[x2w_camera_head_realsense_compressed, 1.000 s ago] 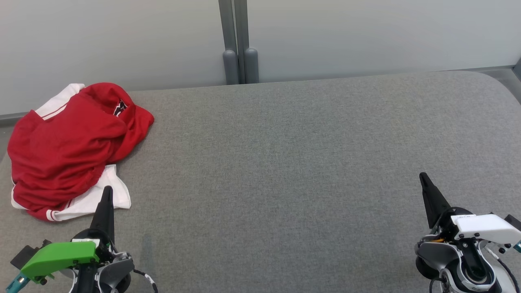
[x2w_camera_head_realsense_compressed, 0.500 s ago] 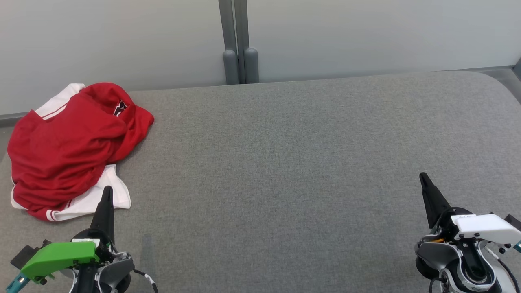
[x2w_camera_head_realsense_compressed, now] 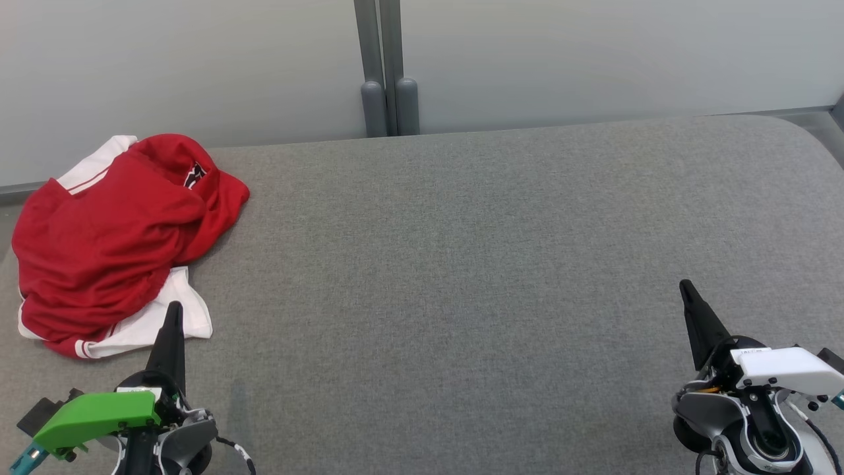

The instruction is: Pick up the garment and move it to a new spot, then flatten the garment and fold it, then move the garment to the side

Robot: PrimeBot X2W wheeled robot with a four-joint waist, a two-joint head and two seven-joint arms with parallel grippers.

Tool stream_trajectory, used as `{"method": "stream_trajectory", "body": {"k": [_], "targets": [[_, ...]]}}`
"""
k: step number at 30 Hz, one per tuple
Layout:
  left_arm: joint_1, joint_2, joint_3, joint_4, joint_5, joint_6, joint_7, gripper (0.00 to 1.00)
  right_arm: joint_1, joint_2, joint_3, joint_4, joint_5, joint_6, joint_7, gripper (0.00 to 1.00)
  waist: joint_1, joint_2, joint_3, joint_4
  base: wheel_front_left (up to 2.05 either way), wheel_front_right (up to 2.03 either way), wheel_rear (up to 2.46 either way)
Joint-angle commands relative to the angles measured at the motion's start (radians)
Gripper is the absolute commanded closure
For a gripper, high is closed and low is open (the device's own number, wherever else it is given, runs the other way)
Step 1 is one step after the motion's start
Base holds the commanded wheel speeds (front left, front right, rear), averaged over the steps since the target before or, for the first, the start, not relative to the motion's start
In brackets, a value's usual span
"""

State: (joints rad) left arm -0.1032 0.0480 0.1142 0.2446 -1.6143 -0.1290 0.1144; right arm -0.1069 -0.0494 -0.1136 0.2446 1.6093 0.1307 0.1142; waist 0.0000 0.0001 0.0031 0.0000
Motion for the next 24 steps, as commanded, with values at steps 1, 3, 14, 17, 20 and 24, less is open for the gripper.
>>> {"method": "stream_trajectory", "body": {"k": [1,3,14,17,20,24], "targets": [[-0.014,0.005,0.001,0.001,0.003,-0.006,0.002,1.0,-0.005,-0.001,-0.001,0.001,0.007,0.0,0.002,1.0,0.0,-0.0001,0.0,0.0,0.0,0.0,0.0],[-0.014,0.005,0.001,0.001,0.003,-0.006,0.002,1.0,-0.005,-0.001,-0.001,0.001,0.007,0.0,0.002,1.0,0.0,-0.0001,0.0,0.0,0.0,0.0,0.0],[-0.014,0.005,0.001,0.001,0.003,-0.006,0.002,1.0,-0.005,-0.001,-0.001,0.001,0.007,0.0,0.002,1.0,0.0,-0.0001,0.0,0.0,0.0,0.0,0.0],[-0.014,0.005,0.001,0.001,0.003,-0.006,0.002,1.0,-0.005,-0.001,-0.001,0.001,0.007,0.0,0.002,1.0,0.0,-0.0001,0.0,0.0,0.0,0.0,0.0],[-0.014,0.005,0.001,0.001,0.003,-0.006,0.002,1.0,-0.005,-0.001,-0.001,0.001,0.007,0.0,0.002,1.0,0.0,-0.0001,0.0,0.0,0.0,0.0,0.0],[-0.014,0.005,0.001,0.001,0.003,-0.006,0.002,1.0,-0.005,-0.001,-0.001,0.001,0.007,0.0,0.002,1.0,0.0,-0.0001,0.0,0.0,0.0,0.0,0.0]]}}
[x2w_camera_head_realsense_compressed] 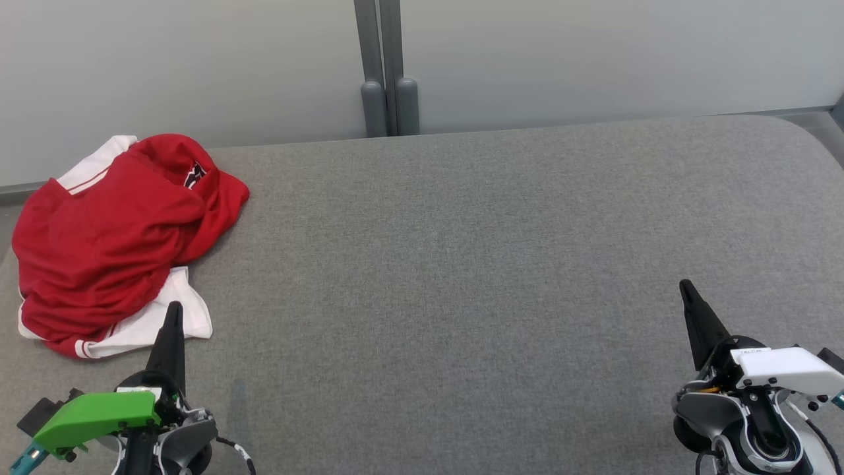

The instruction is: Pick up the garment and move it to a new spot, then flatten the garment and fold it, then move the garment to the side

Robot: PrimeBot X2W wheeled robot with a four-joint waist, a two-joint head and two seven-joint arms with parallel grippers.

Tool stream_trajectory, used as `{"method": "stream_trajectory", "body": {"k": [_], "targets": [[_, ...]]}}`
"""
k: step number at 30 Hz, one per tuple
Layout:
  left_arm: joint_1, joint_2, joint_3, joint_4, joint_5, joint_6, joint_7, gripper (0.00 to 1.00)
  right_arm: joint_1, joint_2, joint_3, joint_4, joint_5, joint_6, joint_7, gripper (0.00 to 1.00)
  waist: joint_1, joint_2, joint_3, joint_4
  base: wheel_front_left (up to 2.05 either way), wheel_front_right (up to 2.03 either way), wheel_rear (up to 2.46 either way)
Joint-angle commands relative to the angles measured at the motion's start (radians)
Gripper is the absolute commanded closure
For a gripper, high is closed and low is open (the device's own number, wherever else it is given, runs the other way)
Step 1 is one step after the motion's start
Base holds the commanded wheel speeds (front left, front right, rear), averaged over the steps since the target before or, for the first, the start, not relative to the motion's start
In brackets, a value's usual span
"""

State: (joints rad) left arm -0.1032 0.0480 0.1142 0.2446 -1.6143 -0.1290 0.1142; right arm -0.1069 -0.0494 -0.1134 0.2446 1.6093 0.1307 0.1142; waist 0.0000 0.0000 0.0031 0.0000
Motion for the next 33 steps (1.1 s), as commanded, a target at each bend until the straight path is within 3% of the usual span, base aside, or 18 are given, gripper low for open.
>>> {"method": "stream_trajectory", "body": {"k": [1,19,20,33], "targets": [[-0.014,0.005,0.001,0.001,0.003,-0.006,0.002,1.0,-0.005,-0.001,-0.001,0.001,0.007,0.0,0.002,1.0,0.0,0.0,0.0,0.0,0.0,0.0,0.0],[-0.014,0.005,0.001,0.001,0.003,-0.006,0.002,1.0,-0.005,-0.001,-0.001,0.001,0.007,0.0,0.002,1.0,0.0,0.0,0.0,0.0,0.0,0.0,0.0],[0.0,0.0,0.0,0.0,0.0,0.0,0.0,0.0,0.0,0.0,0.0,0.0,0.0,0.0,0.0,0.0,0.0,0.0,0.0,0.0,0.0,0.0,0.0],[0.023,-0.003,-0.046,0.011,0.056,0.001,-0.053,0.0,0.034,-0.007,0.037,-0.009,-0.083,0.0,-0.052,0.0,0.0,0.0,0.001,0.002,0.0,0.0,0.0]]}}
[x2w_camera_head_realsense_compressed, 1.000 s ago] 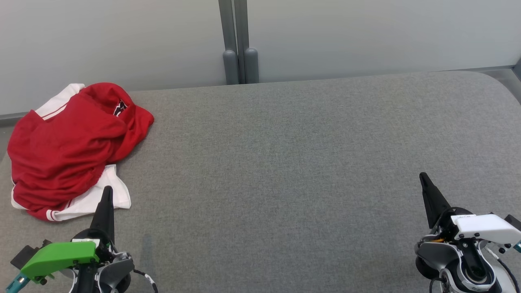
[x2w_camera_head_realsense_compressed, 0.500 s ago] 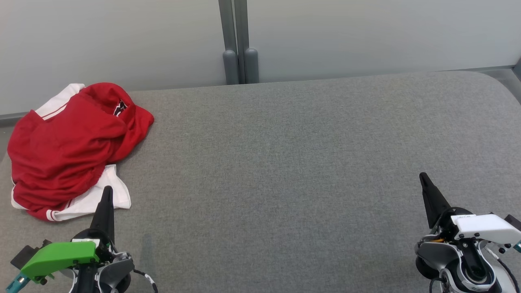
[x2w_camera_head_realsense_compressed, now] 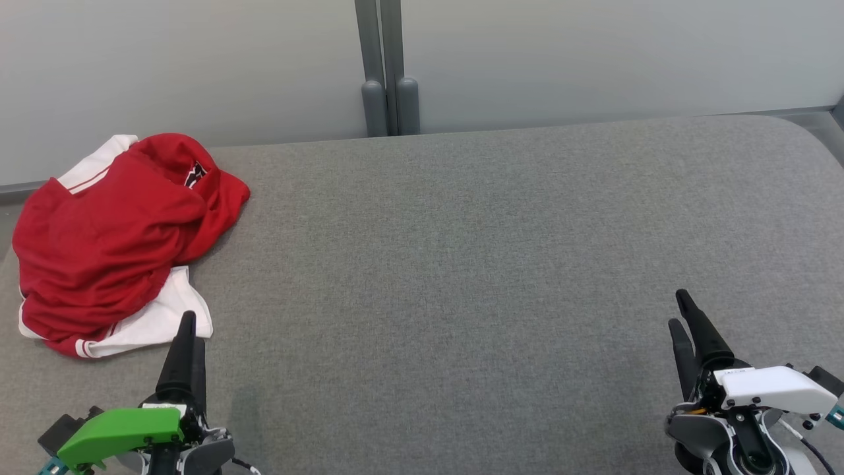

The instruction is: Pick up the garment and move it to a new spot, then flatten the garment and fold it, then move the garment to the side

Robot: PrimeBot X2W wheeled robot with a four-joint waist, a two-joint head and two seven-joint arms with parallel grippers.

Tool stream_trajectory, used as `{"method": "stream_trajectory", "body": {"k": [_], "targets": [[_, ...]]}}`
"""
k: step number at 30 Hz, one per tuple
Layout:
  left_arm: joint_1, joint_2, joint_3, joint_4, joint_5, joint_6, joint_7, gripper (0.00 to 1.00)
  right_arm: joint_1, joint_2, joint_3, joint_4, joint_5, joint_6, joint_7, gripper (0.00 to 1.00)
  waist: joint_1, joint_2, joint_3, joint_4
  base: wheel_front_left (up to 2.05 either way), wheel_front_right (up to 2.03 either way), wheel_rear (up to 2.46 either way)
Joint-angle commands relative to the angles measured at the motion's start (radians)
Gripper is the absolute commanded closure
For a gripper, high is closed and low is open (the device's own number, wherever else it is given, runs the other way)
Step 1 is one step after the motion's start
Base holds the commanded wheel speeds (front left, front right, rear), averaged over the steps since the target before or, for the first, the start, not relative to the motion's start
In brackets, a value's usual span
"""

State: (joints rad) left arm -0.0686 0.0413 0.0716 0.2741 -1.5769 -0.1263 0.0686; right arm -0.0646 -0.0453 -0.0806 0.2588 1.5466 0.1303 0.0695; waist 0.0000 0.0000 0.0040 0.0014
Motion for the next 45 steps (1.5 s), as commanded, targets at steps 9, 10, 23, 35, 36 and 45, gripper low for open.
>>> {"method": "stream_trajectory", "body": {"k": [9,10,23,35,36,45], "targets": [[-0.01,0.005,-0.029,-0.028,0.176,-0.002,-0.048,0.0,0.002,-0.032,0.039,-0.069,-0.21,0.0,-0.049,0.0,0.0,0.0,0.001,0.001,0.0,0.0,0.0],[-0.01,0.005,-0.031,-0.029,0.195,-0.002,-0.052,0.0,0.003,-0.036,0.043,-0.074,-0.231,0.0,-0.053,0.0,0.0,0.0,0.001,0.001,0.0,0.0,0.0],[-0.015,0.006,-0.077,-0.039,0.491,0.004,-0.103,0.0,0.019,-0.069,0.06,-0.11,-0.514,0.0,-0.104,0.0,0.0,0.0,0.002,0.0,0.0,0.0,0.0],[-0.014,0.007,-0.117,-0.033,0.722,0.02,-0.145,0.0,0.036,-0.092,0.084,-0.117,-0.71,0.0,-0.146,0.0,0.0,0.0,-0.005,0.003,0.0,0.0,0.0],[-0.015,0.007,-0.119,-0.033,0.741,0.021,-0.149,0.0,0.036,-0.093,0.086,-0.118,-0.726,0.0,-0.15,0.0,0.0,0.0,-0.005,0.003,0.0,0.0,0.0],[-0.019,0.011,-0.125,-0.016,0.885,0.028,-0.177,0.0,0.025,-0.108,0.095,-0.115,-0.849,0.0,-0.178,0.0,0.0,0.0,-0.006,0.001,0.0,0.0,0.0]]}}
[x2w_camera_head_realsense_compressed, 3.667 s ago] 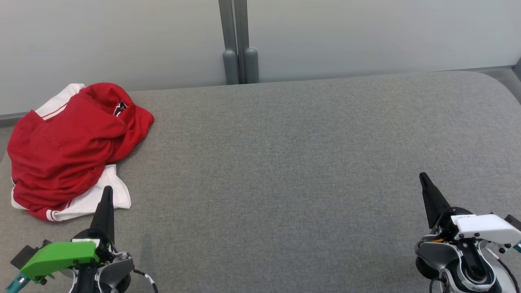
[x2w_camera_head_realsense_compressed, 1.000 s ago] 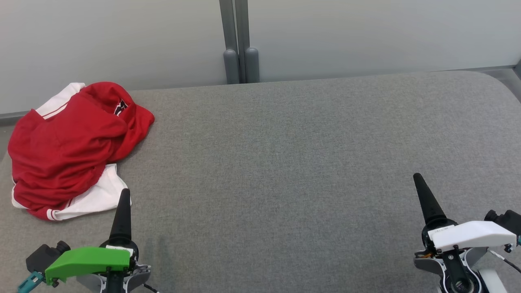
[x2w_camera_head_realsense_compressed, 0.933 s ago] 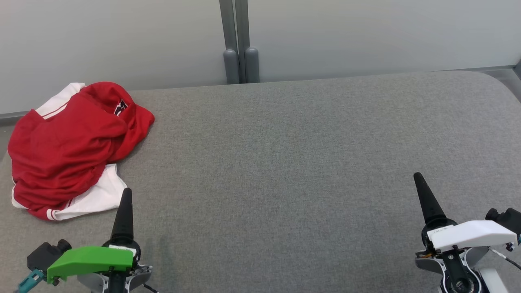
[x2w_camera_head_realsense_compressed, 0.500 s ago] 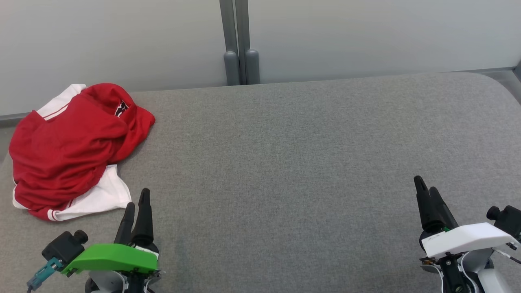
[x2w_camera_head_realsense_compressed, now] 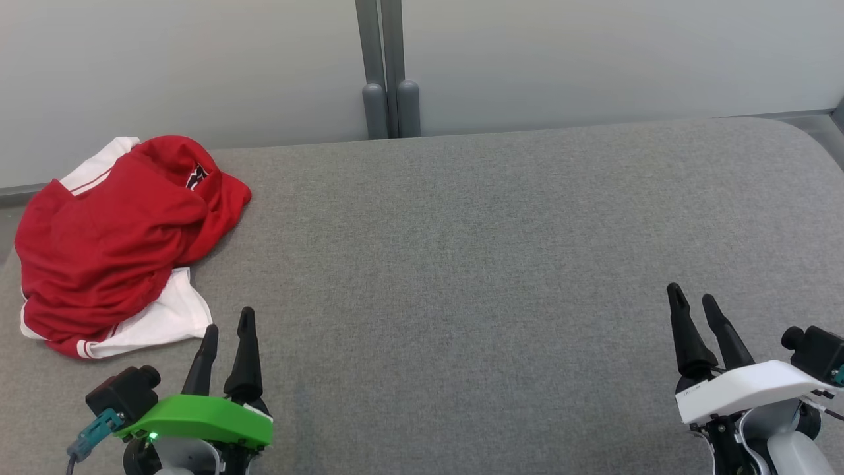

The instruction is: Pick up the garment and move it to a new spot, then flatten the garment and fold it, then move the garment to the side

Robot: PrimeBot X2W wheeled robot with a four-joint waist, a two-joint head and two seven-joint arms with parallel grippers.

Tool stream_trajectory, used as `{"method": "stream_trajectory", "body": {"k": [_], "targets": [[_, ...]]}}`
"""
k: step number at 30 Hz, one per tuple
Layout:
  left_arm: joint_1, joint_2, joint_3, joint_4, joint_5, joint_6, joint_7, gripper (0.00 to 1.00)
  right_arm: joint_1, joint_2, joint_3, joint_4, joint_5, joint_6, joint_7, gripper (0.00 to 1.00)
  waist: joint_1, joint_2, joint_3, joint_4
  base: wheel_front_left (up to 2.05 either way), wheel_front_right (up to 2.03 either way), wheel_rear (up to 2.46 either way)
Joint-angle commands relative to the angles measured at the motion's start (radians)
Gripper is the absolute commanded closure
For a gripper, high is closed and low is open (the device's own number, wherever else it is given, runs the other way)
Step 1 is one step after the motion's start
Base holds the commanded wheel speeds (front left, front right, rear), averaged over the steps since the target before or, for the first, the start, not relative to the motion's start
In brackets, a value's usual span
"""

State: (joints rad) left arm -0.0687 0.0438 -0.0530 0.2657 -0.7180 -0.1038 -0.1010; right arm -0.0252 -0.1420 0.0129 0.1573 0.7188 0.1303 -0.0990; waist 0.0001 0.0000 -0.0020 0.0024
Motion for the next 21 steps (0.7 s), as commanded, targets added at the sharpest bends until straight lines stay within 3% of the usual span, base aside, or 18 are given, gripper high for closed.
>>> {"method": "stream_trajectory", "body": {"k": [1,21], "targets": [[-0.019,0.01,-0.002,-0.005,0.042,0.005,-0.011,0.0,-0.015,-0.013,0.002,-0.013,-0.035,0.0,-0.013,0.0,0.0,0.0,0.0,0.0,0.0,0.0,0.0],[-0.016,0.033,-0.028,0.017,0.284,0.021,-0.065,0.0,-0.007,-0.023,0.018,0.011,-0.259,0.0,-0.066,0.0,0.0,0.0,0.008,-0.009,0.0,0.0,0.0]]}}
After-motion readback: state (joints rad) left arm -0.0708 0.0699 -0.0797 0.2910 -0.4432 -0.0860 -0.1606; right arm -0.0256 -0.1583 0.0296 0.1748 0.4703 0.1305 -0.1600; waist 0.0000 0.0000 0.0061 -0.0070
